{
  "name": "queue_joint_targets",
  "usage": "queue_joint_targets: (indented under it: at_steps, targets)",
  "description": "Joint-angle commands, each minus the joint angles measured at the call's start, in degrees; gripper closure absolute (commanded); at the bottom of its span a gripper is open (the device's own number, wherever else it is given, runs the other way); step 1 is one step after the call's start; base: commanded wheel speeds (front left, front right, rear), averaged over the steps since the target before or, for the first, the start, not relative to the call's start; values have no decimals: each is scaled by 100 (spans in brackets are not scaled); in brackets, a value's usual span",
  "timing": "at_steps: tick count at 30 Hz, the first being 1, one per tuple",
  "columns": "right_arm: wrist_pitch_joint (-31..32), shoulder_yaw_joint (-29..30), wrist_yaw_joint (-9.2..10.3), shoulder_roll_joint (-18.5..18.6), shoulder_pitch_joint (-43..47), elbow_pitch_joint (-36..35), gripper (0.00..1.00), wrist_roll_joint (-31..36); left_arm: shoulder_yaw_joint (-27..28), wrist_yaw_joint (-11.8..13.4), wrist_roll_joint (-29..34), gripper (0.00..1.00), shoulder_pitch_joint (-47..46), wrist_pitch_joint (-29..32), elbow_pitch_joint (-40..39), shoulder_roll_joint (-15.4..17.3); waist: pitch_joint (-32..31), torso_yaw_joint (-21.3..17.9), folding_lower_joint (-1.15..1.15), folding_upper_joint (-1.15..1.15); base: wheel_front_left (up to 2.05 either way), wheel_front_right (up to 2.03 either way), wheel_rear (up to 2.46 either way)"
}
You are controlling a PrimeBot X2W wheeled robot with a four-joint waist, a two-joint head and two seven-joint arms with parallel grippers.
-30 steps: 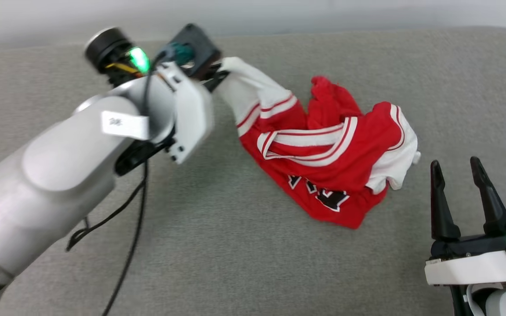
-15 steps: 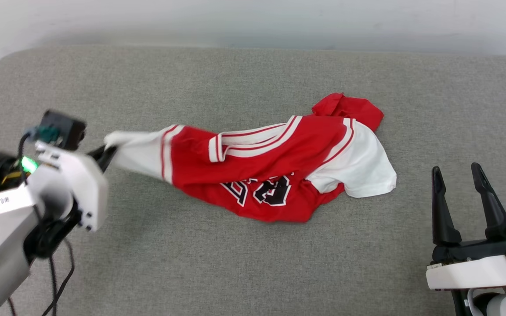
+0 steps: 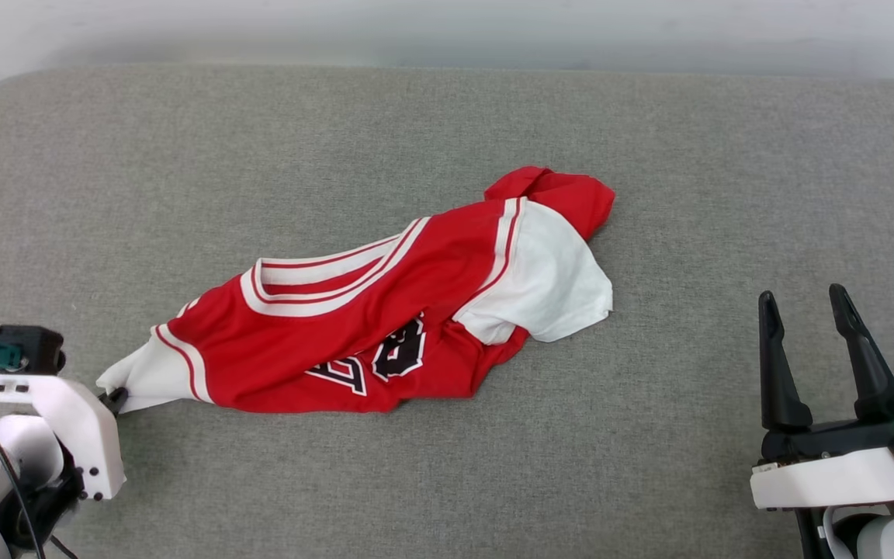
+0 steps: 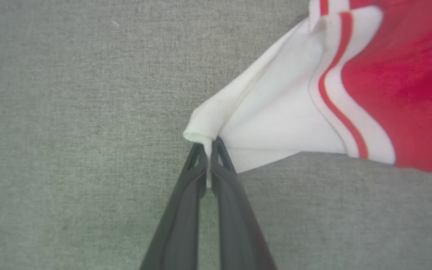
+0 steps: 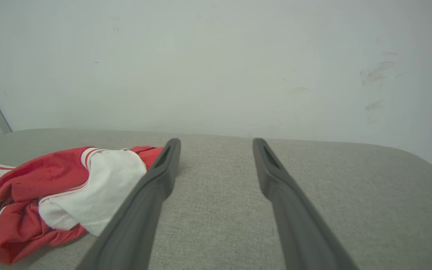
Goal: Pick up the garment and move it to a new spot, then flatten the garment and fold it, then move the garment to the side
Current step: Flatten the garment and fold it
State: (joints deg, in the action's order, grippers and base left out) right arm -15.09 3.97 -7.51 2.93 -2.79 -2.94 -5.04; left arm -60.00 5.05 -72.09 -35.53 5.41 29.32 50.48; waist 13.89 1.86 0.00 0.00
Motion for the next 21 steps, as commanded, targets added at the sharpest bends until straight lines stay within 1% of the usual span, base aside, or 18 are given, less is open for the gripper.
queue_joint_targets:
  at_steps: [1,5,6,7,8,11,15,19,21]
  targets:
    - [-11,-1,4,-10,-43,21,0,22,-52,-59,-13,100,124,97,257,-59,1,-32,0,0,0,0,0]
    - [-11,28,4,-11,-2,47,0,31,-78,-224,-124,100,193,127,694,-325,-40,-38,0,0,0,0,0]
    - [-11,34,4,-10,14,59,0,34,-89,-244,-104,93,177,61,776,-391,-62,-37,0,0,0,0,0]
    - [-11,38,4,-10,26,65,0,39,-54,-251,-76,26,145,-63,854,-457,-92,-29,0,0,0,0,0]
    - [-11,41,4,-11,34,66,0,44,-31,-240,-20,0,94,-215,925,-515,-128,-20,0,0,0,0,0]
    - [-11,70,4,-10,70,37,0,51,68,-169,149,0,-23,-833,1046,-663,-260,7,0,0,0,0,0]
    - [-11,149,4,-10,129,-41,0,125,200,63,369,0,17,-1679,1023,-805,-484,72,0,0,0,0,0]
    - [-11,249,4,-11,104,-182,0,251,345,414,678,0,161,-2013,753,-899,-650,184,0,0,0,0,0]
    - [-11,275,4,-11,0,-274,0,309,562,636,860,0,223,-2058,526,-901,-706,230,0,0,0,0,0]
